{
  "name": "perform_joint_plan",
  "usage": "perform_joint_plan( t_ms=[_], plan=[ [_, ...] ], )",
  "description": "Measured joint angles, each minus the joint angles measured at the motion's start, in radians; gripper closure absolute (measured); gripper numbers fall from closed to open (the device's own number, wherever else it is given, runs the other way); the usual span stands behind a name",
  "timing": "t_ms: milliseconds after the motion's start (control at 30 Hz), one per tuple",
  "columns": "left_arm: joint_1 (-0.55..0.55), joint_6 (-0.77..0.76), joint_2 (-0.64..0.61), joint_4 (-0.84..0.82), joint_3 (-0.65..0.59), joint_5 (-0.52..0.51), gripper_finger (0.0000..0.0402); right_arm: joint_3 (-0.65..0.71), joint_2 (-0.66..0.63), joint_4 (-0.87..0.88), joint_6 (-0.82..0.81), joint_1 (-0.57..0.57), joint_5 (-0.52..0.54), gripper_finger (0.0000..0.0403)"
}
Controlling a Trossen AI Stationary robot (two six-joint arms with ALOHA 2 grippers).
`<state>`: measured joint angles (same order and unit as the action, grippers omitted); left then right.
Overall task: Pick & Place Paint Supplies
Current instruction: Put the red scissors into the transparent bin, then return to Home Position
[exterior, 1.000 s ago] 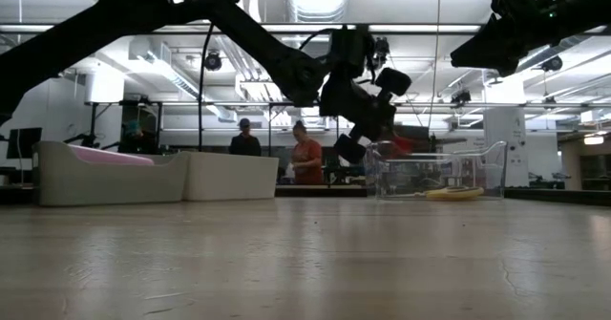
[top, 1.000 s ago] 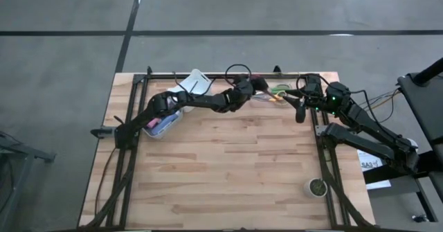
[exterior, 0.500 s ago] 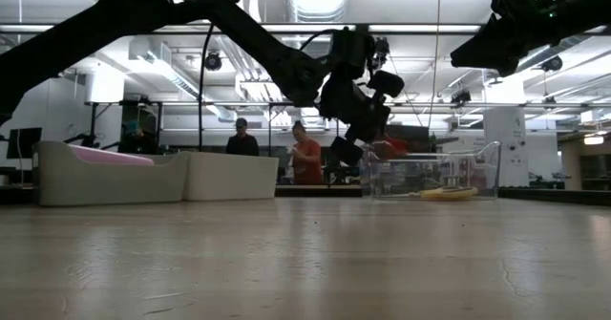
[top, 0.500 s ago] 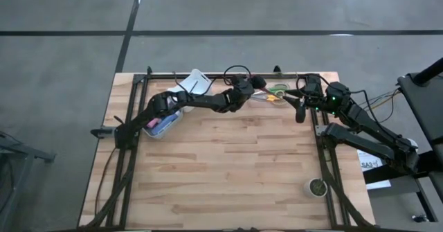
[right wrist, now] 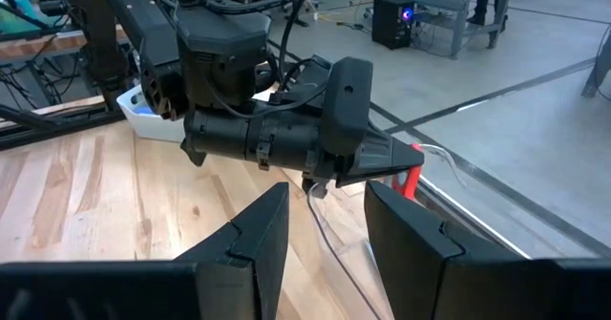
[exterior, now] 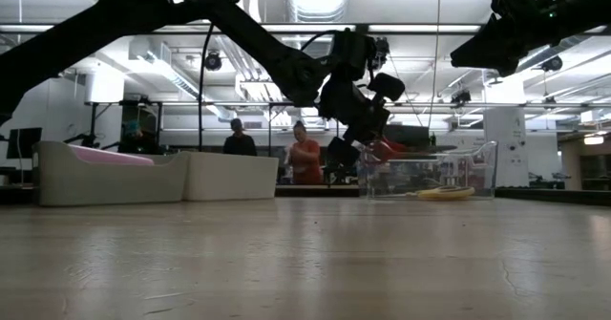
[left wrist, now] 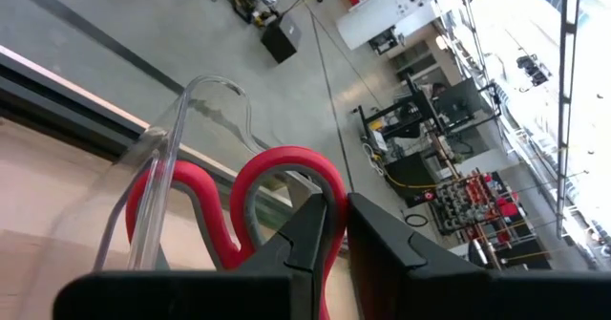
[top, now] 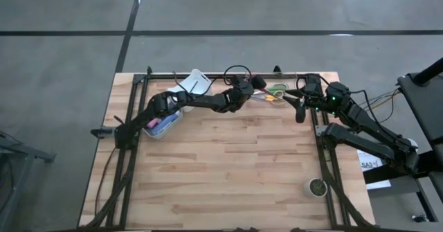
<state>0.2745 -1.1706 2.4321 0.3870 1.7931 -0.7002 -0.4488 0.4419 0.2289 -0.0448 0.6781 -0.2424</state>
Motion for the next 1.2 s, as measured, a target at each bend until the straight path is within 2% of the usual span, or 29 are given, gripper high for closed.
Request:
perform_joint_plan(
  t_ms=[333, 700, 1200],
  plan=[
    [0.000, -0.008, 0.000, 0.001, 0.000, 0.000, 0.0350, 0.000, 0.000, 0.000, 0.000, 0.000, 0.000, 0.0266],
    [0.000, -0.009, -0.003, 0.008, 0.000, 0.000, 0.0290, 0.000, 0.000, 0.000, 0.005, 0.000, 0.006, 0.0266],
    [0.000, -0.009, -0.023, 0.011, 0.000, 0.000, 0.0288, 0.000, 0.000, 0.000, 0.003, 0.000, 0.007, 0.0266]
  ],
)
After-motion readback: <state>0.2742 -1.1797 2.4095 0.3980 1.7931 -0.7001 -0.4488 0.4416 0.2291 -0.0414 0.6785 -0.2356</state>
